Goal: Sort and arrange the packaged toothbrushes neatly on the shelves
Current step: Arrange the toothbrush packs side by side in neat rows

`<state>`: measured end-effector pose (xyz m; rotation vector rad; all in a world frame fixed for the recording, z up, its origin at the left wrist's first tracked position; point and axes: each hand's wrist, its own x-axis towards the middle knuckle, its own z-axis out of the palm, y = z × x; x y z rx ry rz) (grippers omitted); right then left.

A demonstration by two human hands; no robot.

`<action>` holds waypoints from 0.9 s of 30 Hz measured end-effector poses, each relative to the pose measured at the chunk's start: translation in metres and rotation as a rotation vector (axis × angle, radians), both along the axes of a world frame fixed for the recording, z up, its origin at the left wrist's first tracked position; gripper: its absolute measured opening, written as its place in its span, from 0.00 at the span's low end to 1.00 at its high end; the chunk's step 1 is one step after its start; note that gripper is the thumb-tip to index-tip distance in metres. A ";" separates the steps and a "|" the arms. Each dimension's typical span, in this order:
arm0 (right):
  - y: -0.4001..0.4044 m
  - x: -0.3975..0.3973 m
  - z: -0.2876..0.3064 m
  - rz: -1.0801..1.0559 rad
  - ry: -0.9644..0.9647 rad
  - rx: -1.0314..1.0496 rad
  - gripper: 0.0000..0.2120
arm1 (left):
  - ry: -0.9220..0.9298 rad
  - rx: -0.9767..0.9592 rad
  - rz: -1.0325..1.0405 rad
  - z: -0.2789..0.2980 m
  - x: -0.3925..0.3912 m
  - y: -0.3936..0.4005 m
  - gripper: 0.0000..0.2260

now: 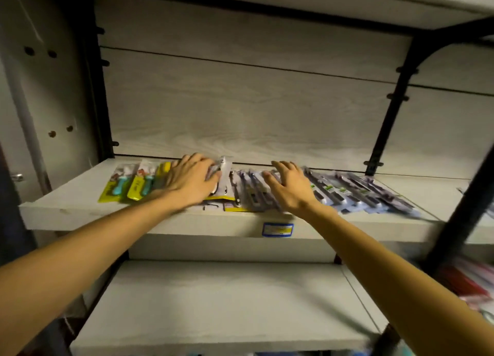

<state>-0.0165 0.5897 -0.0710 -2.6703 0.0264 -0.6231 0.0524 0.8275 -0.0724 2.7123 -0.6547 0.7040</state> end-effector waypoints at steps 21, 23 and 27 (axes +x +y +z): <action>-0.384 -0.309 -0.009 -0.420 -0.085 -0.188 0.26 | -0.107 0.158 -0.621 -0.001 -0.251 -0.426 0.21; -0.410 -0.323 -0.016 -0.449 -0.072 -0.164 0.25 | -0.111 0.173 -0.629 -0.001 -0.264 -0.454 0.22; -0.453 -0.339 -0.028 -0.467 -0.065 -0.148 0.25 | -0.116 0.217 -0.651 0.002 -0.271 -0.508 0.23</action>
